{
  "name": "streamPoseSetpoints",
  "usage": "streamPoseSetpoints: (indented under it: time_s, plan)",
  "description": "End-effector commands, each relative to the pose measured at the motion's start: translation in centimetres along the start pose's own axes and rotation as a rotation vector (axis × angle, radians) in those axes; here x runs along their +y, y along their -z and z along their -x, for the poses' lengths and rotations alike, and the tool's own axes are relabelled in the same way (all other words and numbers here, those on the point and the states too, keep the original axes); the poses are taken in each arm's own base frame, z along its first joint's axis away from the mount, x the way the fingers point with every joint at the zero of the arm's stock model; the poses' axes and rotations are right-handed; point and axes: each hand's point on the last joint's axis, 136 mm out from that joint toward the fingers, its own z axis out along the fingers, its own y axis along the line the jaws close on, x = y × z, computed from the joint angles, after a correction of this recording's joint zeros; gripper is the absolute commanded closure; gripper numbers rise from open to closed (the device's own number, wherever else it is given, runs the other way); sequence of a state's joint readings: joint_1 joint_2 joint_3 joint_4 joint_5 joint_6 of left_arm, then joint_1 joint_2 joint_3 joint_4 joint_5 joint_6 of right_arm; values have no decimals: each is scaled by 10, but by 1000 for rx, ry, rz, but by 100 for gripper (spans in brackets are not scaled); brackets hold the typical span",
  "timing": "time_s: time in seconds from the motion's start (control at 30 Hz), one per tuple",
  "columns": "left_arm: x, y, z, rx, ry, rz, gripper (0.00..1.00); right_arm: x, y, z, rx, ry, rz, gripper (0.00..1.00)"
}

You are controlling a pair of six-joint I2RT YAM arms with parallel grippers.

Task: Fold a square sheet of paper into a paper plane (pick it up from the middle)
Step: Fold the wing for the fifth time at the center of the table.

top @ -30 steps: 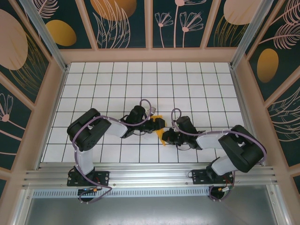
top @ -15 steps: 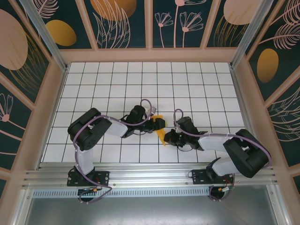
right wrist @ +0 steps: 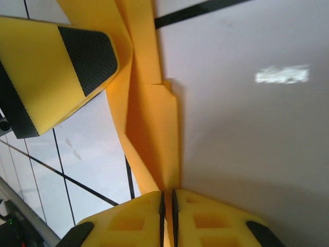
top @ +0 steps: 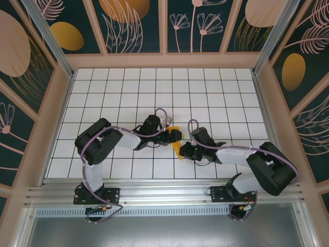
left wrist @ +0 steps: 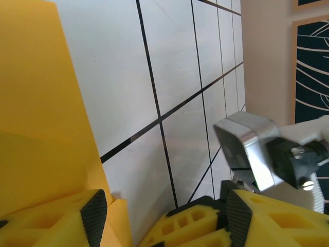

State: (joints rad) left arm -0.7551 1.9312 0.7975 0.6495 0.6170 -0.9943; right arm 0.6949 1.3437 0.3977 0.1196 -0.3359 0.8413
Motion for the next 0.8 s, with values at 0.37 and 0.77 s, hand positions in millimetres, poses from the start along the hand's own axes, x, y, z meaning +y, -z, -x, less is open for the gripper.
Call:
streamPoseSetpoints:
  time_s: [0.37, 0.77]
  plan:
    - [39, -9, -9, 20, 25, 132, 34, 65, 23, 18, -53, 61, 239, 93]
    - [39, -9, -9, 23, 25, 132, 34, 36, -1, 4, 23, -3, 171, 96]
